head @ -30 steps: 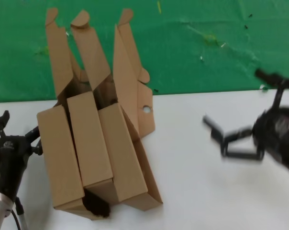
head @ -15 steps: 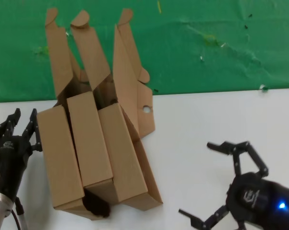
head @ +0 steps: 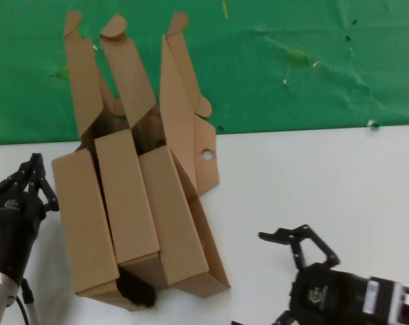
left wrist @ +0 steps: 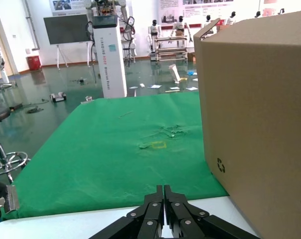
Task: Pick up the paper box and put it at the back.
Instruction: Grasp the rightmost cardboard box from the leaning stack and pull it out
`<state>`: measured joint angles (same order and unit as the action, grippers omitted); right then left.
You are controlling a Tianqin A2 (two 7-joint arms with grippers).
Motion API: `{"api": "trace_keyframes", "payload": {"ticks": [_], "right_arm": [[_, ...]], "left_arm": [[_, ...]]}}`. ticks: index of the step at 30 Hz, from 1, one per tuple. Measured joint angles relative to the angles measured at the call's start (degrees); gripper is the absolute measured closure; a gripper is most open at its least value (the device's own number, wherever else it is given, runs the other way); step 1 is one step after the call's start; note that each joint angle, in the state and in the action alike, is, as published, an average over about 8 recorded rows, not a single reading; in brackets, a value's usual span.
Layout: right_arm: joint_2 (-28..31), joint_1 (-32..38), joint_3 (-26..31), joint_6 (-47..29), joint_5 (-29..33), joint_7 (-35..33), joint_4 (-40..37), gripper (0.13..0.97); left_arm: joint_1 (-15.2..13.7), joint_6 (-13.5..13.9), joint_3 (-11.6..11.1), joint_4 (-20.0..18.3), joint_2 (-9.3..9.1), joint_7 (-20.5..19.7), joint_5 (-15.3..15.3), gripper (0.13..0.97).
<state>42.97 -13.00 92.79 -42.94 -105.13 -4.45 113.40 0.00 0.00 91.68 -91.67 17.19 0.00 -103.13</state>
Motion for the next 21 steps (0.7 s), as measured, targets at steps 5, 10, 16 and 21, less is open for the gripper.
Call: {"api": "trace_keyframes", "payload": {"ticks": [5,10,16,21], "right_arm": [[-0.4,4.0,4.8,0.5,2.7,1.7,-1.6,0.198],[-0.7,7.0,8.3,0.6,4.4,3.0,-2.8,0.262],[-0.9,8.9,11.1,0.8,5.4,3.8,-3.6,0.306],[-0.8,9.7,12.4,1.0,5.7,4.2,-4.0,0.414]], "left_arm": [[0.0,0.0,0.0,0.0,0.00,0.0,0.0,0.946],[0.0,0.0,0.0,0.0,0.00,0.0,0.0,0.948],[0.0,0.0,0.0,0.0,0.00,0.0,0.0,0.954],[0.0,0.0,0.0,0.0,0.00,0.0,0.0,0.954]]}}
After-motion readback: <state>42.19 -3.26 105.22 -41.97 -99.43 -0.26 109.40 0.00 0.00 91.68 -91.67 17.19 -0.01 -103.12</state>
